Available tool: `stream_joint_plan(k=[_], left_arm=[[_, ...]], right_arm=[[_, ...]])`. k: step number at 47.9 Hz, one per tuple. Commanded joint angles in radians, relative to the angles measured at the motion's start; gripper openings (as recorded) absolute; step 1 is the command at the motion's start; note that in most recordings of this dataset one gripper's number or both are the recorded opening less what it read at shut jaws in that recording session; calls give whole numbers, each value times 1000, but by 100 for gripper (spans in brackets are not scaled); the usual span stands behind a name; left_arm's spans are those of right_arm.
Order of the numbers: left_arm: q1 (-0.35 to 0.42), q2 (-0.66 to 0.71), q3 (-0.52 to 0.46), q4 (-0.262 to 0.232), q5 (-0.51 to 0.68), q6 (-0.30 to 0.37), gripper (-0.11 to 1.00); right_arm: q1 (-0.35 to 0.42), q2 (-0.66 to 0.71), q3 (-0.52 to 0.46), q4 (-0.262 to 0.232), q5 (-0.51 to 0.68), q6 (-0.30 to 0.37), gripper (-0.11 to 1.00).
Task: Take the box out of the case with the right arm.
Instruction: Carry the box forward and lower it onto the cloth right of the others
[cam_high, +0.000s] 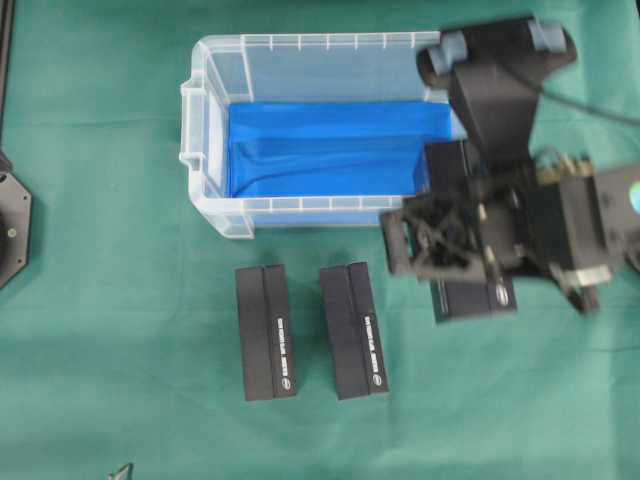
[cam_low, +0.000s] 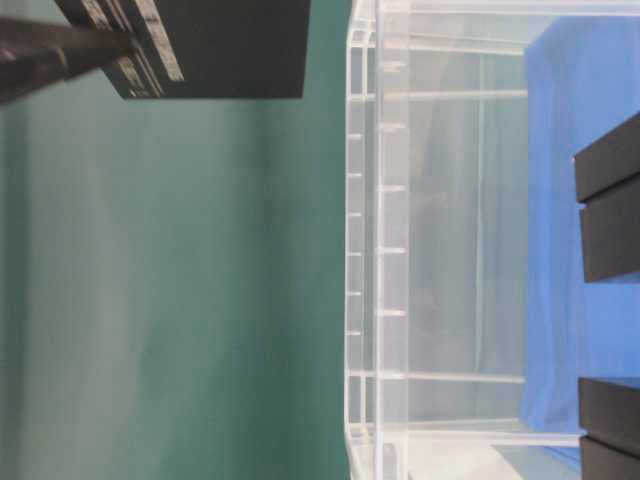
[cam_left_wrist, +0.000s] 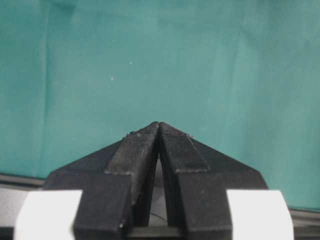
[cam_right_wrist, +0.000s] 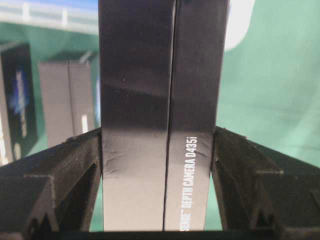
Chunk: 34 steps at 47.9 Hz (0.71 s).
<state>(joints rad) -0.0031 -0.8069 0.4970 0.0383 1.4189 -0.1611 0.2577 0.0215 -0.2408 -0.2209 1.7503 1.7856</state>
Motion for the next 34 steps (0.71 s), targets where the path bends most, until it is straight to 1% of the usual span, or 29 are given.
stream_joint_plan(k=[1,7,11,23,30,34], left_arm=[[2,-2,-11,2,-6,0,2],[2,-2,-11,2,-6,0,2],[2,-2,-11,3,-6,0,2],[2,-2,-9,2,-6,0,2],[2,-2,-11,2,-6,0,2],[2,-2,-11,2,-6,2,2]], right_arm=[[54,-34,-25,0,5,46,65],[101,-32,-26,6,5,106,65],[112,-31,-25,5,6,120,65],[112,-23,-20,5,5,120,65],[112,-15,5,6,-9,129,65],[112,-11,32,17,-37,130,65]])
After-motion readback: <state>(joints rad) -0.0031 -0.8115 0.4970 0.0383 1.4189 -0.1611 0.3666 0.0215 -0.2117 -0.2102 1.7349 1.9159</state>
